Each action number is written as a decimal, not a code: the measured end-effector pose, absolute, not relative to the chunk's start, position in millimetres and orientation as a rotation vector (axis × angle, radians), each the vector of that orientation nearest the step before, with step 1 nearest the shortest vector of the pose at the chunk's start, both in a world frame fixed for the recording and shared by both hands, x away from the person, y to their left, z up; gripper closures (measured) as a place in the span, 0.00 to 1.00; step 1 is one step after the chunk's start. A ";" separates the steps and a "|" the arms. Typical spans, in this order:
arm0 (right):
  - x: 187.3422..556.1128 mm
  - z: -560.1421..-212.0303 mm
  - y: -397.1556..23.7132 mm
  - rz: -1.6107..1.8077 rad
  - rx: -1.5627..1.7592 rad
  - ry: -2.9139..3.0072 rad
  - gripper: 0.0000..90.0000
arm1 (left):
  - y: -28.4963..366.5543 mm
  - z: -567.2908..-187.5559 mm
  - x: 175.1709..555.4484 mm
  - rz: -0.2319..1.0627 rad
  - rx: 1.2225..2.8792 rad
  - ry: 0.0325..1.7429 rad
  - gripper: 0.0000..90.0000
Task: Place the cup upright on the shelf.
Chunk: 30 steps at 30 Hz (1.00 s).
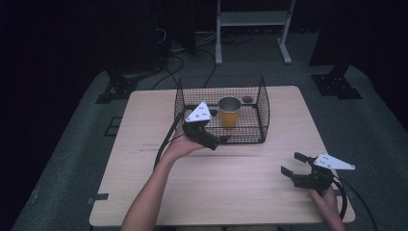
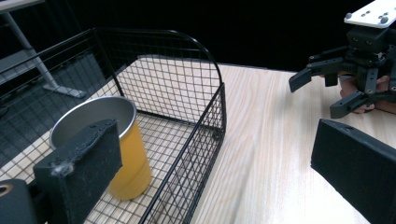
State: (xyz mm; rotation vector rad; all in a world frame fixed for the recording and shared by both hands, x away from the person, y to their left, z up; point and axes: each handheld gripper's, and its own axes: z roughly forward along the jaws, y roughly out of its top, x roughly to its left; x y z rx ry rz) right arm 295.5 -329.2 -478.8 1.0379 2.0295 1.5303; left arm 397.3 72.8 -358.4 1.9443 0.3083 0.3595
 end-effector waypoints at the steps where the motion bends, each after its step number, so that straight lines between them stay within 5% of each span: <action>1: 295.5 -478.8 -329.1 1.529 1.038 2.029 0.14 | 74.5 -359.6 396.6 0.357 1.943 0.314 0.02; 30: 294.9 -478.7 -328.3 1.515 1.043 2.025 0.14 | 107.9 -383.8 354.6 0.407 1.962 0.315 0.02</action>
